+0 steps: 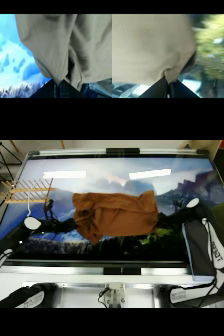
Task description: Fold the shirts.
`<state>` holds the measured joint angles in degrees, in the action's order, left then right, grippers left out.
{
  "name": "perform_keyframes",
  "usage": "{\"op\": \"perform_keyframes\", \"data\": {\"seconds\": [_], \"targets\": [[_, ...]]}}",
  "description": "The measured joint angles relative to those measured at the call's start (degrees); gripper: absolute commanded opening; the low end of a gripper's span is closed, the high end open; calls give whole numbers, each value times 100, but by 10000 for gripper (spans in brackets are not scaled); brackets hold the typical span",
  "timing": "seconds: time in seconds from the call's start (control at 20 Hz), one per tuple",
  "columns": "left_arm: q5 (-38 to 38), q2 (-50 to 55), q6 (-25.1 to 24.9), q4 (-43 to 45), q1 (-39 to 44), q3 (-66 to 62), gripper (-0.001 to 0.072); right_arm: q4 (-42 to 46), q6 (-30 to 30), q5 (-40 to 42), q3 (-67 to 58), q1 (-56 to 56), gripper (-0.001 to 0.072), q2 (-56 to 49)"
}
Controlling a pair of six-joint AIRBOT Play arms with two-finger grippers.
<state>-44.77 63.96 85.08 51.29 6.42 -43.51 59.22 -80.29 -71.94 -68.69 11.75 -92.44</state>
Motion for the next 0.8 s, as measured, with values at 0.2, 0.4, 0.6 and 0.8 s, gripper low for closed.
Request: {"op": "perform_keyframes", "data": {"seconds": [0.2, 0.4, 0.6, 0.8], "targets": [[-975, -758, -175, 896, -302, -1617, 27, -13, 531, -254, -1060, 17, 66, 1130], [-1104, -1735, -214, 1749, -393, -4057, 27, 317, 973, 361, -2479, 103, 65, 2791], [-776, -2594, 28, 2057, -417, -5552, 27, 601, 1067, 1320, -3036, 131, 66, 4371], [-1078, -3080, 186, 2295, -422, -5995, 27, 1099, 837, 1410, -3185, 138, 66, 5215]]}}
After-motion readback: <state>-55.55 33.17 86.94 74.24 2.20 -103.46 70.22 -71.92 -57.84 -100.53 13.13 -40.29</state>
